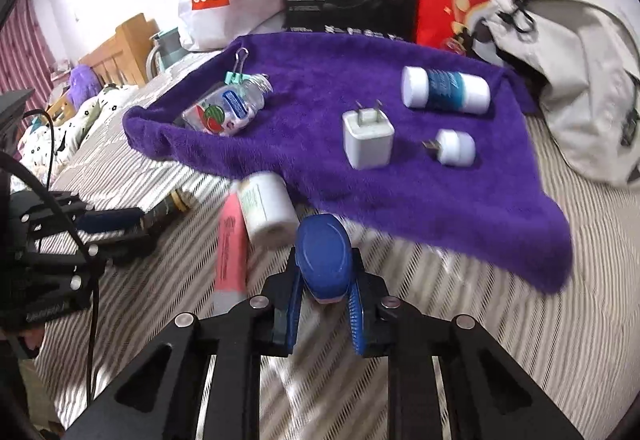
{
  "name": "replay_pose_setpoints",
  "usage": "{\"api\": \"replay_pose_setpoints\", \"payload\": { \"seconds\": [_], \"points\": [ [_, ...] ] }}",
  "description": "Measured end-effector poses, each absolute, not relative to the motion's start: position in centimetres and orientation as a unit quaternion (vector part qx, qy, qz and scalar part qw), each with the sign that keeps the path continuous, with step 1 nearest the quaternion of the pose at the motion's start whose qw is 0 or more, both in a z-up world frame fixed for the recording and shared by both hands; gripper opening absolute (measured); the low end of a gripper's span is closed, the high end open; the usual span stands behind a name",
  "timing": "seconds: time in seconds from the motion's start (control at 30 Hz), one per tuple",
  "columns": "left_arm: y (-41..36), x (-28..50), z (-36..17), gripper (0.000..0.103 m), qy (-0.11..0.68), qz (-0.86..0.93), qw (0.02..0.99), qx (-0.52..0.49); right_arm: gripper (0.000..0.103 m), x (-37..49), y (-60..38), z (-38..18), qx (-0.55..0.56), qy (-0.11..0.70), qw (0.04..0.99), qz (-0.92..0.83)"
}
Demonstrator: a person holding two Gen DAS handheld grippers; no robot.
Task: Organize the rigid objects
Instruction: 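Lower the Grand Reserve tube onto the towel with the left gripper while the right places the lip balm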
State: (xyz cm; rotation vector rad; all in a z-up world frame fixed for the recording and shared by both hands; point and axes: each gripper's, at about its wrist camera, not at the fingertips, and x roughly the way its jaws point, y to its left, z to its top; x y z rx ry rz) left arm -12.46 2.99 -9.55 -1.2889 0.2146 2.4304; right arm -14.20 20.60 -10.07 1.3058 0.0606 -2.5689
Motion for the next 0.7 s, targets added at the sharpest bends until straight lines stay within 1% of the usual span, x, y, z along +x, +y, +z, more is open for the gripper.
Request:
{"api": "replay_pose_setpoints", "payload": {
  "seconds": [0.17,0.27,0.33,0.43,0.7],
  "points": [
    [2.1,-12.4,-9.6,0.023,0.087,0.868,0.176,-0.457,0.021,-11.3,23.0,-9.3,0.471,0.034,0.081,-0.878],
    [1.2,-12.4,-9.7,0.023,0.073,0.870,0.180,-0.454,0.021,-10.0,23.6,-9.9,0.479,0.053,0.055,-0.875],
    [1.2,-12.4,-9.7,0.023,0.073,0.870,0.181,-0.452,0.021,-9.5,23.7,-10.1,0.470,0.052,0.050,-0.880],
    [1.7,-12.3,-9.8,0.024,0.095,0.871,0.176,-0.449,0.020,-9.3,23.7,-10.4,0.463,0.049,0.042,-0.884],
    [2.1,-12.3,-9.8,0.023,0.101,0.873,0.169,-0.446,0.020,-8.9,23.6,-10.6,0.442,0.049,0.035,-0.895]
  ]
}}
